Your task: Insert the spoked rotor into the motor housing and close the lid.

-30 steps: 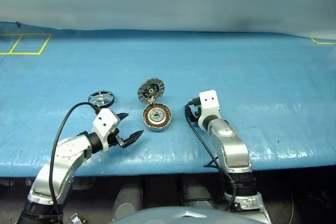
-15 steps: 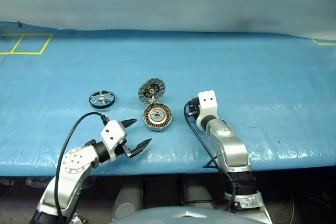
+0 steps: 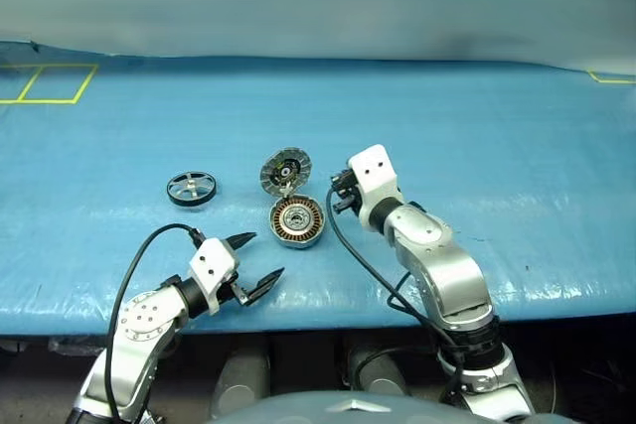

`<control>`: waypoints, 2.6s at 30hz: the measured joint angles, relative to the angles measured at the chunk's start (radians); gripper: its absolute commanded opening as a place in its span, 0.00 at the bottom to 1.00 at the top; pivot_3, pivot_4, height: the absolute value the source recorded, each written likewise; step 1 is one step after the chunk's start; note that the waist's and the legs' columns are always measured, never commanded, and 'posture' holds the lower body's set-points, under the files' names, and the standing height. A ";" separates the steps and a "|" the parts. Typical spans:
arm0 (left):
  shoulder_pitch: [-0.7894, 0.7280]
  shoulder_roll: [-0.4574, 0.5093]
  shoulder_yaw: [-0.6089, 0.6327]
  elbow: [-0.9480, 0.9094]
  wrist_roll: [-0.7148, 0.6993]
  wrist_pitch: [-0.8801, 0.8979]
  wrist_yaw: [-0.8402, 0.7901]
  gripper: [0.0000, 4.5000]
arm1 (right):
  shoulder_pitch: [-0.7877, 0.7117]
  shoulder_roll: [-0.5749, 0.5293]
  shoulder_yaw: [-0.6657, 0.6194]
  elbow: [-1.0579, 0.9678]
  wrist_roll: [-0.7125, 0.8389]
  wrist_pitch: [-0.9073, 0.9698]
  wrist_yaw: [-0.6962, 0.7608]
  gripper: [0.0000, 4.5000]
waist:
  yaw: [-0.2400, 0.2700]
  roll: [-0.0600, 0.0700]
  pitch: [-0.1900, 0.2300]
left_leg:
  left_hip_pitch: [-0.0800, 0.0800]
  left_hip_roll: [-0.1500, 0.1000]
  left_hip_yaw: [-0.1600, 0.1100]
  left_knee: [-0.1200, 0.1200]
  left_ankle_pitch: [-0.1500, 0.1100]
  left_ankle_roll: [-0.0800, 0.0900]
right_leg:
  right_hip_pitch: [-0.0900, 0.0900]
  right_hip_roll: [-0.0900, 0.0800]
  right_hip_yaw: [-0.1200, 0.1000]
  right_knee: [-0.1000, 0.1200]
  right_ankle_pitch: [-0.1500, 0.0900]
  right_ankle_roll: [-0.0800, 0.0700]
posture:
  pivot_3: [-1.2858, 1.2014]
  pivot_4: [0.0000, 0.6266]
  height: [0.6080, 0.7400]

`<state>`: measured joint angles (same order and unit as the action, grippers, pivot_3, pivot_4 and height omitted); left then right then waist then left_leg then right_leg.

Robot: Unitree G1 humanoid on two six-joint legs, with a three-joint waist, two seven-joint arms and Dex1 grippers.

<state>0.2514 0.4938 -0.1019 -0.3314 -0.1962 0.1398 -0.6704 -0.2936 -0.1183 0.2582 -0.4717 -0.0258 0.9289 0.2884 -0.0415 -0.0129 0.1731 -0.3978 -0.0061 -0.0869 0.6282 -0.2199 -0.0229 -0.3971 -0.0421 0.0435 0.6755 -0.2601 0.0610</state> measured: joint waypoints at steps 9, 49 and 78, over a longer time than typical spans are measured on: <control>0.003 0.001 0.017 0.002 -0.012 0.000 -0.010 1.00 | 0.001 0.036 0.098 0.045 0.034 -0.005 0.005 0.15 | 0.002 0.000 0.000 | -0.001 -0.001 0.000 0.000 0.000 0.000 | 0.000 -0.001 0.000 0.000 0.001 0.000 | 0.52 0.24 1.00; 0.009 0.004 0.017 0.018 -0.020 0.009 -0.012 1.00 | 0.051 0.038 0.142 0.132 0.086 -0.051 -0.005 0.15 | 0.002 0.000 0.000 | 0.000 0.000 0.000 0.000 0.000 0.000 | 0.000 -0.001 0.000 0.000 0.000 0.000 | 0.52 0.24 1.00; 0.009 0.002 0.017 0.021 -0.020 0.008 -0.011 1.00 | 0.018 0.031 0.166 0.012 0.090 0.071 -0.071 0.00 | 0.002 0.000 0.000 | -0.001 0.000 0.000 -0.001 0.000 0.000 | -0.001 -0.001 0.000 -0.001 0.000 0.000 | 0.52 0.24 1.00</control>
<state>0.2607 0.4959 -0.0846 -0.3100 -0.2160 0.1476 -0.6812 -0.2759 -0.0875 0.4243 -0.4595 0.0642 1.0003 0.2173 -0.0394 -0.0131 0.1730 -0.3985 -0.0065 -0.0869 0.6275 -0.2198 -0.0225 -0.3981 -0.0431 0.0434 0.6747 -0.2600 0.0612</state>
